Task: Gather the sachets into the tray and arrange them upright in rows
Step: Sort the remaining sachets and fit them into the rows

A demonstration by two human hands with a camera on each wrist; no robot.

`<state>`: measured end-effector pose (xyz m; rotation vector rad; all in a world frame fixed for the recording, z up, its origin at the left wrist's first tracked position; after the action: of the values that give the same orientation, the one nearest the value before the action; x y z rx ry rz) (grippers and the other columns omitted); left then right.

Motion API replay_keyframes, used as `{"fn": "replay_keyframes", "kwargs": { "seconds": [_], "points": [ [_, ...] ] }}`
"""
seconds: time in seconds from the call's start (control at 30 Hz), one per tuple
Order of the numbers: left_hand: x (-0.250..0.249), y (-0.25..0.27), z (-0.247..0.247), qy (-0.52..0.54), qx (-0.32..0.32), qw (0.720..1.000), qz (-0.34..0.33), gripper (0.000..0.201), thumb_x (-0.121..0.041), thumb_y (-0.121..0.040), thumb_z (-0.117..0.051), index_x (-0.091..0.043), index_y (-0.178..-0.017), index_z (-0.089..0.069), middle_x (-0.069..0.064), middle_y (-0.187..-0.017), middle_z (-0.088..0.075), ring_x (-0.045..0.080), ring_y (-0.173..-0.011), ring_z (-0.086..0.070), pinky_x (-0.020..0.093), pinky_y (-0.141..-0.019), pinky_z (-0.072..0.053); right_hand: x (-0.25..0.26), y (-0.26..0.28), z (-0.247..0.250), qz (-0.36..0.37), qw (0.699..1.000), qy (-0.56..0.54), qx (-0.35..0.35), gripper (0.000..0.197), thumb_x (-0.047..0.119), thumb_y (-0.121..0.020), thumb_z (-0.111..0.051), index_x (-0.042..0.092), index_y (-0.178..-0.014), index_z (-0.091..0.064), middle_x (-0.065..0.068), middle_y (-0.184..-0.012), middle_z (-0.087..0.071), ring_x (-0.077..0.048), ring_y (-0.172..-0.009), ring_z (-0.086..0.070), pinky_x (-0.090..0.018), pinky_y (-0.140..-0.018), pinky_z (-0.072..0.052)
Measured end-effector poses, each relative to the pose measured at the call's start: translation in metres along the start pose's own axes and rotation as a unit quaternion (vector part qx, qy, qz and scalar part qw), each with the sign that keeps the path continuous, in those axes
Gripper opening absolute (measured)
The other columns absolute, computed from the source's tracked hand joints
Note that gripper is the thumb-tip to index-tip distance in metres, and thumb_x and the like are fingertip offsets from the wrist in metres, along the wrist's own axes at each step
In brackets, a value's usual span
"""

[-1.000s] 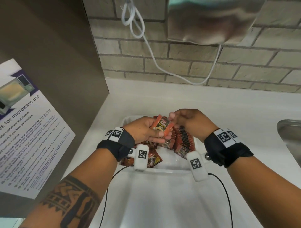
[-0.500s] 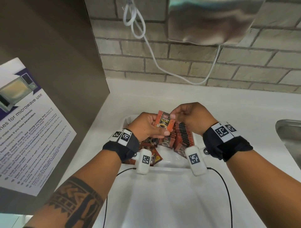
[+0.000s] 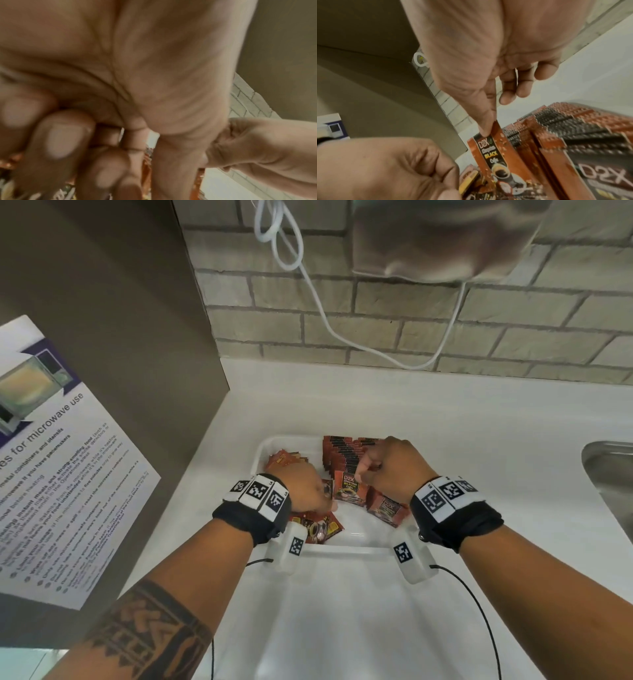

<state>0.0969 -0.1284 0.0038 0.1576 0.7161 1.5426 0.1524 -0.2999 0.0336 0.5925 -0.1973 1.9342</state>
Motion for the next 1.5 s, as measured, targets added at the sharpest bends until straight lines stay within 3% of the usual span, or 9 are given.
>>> {"fn": "replay_keyframes", "kwargs": {
  "seconds": [0.07,0.17,0.47,0.77,1.1,1.17,1.3,1.37,1.5],
  "points": [
    [-0.014,0.001,-0.006,0.025,0.043,0.998,-0.043,0.029,-0.044,-0.093,-0.064,-0.023,-0.109,-0.076,-0.004,-0.116,-0.071,0.017,-0.107,-0.063,0.032,-0.092,-0.048,-0.001,-0.002,-0.008,-0.020,1.000,0.020,-0.006,0.009,0.032,-0.076,-0.071,0.032,-0.067,-0.072,0.012,-0.085,-0.067,-0.018,-0.094,-0.060,-0.038,-0.086,-0.052],
    [-0.027,-0.004,-0.015,0.008,0.077,0.995,-0.062,0.035,-0.030,-0.094,-0.062,-0.031,-0.129,-0.068,-0.009,-0.139,-0.061,0.015,-0.123,-0.057,0.033,-0.108,-0.043,0.001,-0.002,-0.015,-0.030,0.998,0.059,-0.007,0.007,0.032,-0.080,-0.071,0.031,-0.073,-0.073,0.006,-0.097,-0.065,-0.019,-0.105,-0.051,-0.038,-0.089,-0.048],
    [-0.034,-0.020,-0.021,-0.043,0.092,0.994,-0.050,0.047,-0.028,-0.095,-0.061,-0.029,-0.141,-0.057,-0.003,-0.146,-0.055,0.019,-0.126,-0.055,0.033,-0.108,-0.043,-0.001,-0.005,-0.019,-0.044,0.996,0.071,0.013,0.007,0.030,-0.079,-0.074,0.032,-0.073,-0.072,0.009,-0.098,-0.057,-0.018,-0.109,-0.051,-0.040,-0.095,-0.046],
    [-0.032,-0.029,-0.024,-0.038,0.097,0.994,-0.041,0.046,-0.031,-0.092,-0.062,-0.026,-0.138,-0.061,0.001,-0.132,-0.066,0.022,-0.114,-0.062,0.039,-0.104,-0.049,-0.002,-0.005,-0.017,-0.032,0.997,0.059,0.027,0.021,0.027,-0.080,-0.077,0.039,-0.070,-0.064,0.015,-0.091,-0.053,-0.015,-0.105,-0.054,-0.037,-0.095,-0.046],
    [-0.031,-0.025,-0.021,-0.014,0.097,0.994,-0.045,0.041,-0.031,-0.094,-0.063,-0.027,-0.134,-0.064,-0.004,-0.136,-0.063,0.019,-0.121,-0.059,0.036,-0.108,-0.045,0.002,-0.003,-0.003,-0.004,1.000,0.026,0.000,0.021,0.020,-0.080,-0.075,0.038,-0.074,-0.065,0.009,-0.097,-0.059,-0.017,-0.101,-0.057,-0.040,-0.093,-0.047],
    [-0.026,-0.022,-0.016,0.004,0.092,0.995,-0.038,0.034,-0.032,-0.094,-0.063,-0.024,-0.127,-0.069,-0.003,-0.130,-0.067,0.019,-0.116,-0.061,0.036,-0.105,-0.047,0.006,0.000,0.003,0.015,1.000,0.017,-0.011,0.021,0.017,-0.082,-0.073,0.037,-0.076,-0.067,0.014,-0.088,-0.054,-0.015,-0.094,-0.058,-0.035,-0.087,-0.048],
    [-0.012,-0.014,0.000,0.016,0.061,0.997,-0.039,0.024,-0.024,-0.096,-0.060,-0.019,-0.114,-0.075,-0.002,-0.116,-0.072,0.018,-0.106,-0.065,0.038,-0.099,-0.052,0.018,0.020,0.014,0.024,0.998,-0.055,-0.017,0.017,0.010,-0.088,-0.065,0.024,-0.082,-0.074,0.017,-0.074,-0.062,0.000,-0.064,-0.059,-0.007,-0.055,-0.041],
    [-0.005,-0.010,0.003,-0.009,0.054,0.998,-0.040,0.025,-0.016,-0.092,-0.061,-0.024,-0.111,-0.076,-0.006,-0.116,-0.071,0.015,-0.106,-0.064,0.035,-0.098,-0.052,0.026,0.035,0.011,0.022,0.996,-0.082,0.017,0.016,0.015,-0.092,-0.063,0.023,-0.084,-0.075,0.016,-0.071,-0.066,0.005,-0.058,-0.059,-0.006,-0.050,-0.040],
    [0.005,-0.005,0.003,-0.012,0.042,0.998,-0.044,0.033,-0.007,-0.087,-0.064,-0.027,-0.111,-0.075,-0.012,-0.106,-0.067,0.011,-0.099,-0.062,0.032,-0.094,-0.053,0.036,0.051,-0.024,-0.009,0.987,-0.068,0.146,0.018,0.036,-0.094,-0.064,0.024,-0.085,-0.075,0.011,-0.083,-0.071,-0.001,-0.073,-0.065,-0.015,-0.066,-0.046]
  ]
}}
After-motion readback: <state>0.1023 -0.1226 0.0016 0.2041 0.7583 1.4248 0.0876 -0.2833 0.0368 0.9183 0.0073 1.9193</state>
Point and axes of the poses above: each hand's wrist, its own y-axis away from the middle knuckle, its own z-axis out of the back of the hand, x = y × z, the point moved 4 cm from there along -y, towards the middle knuckle
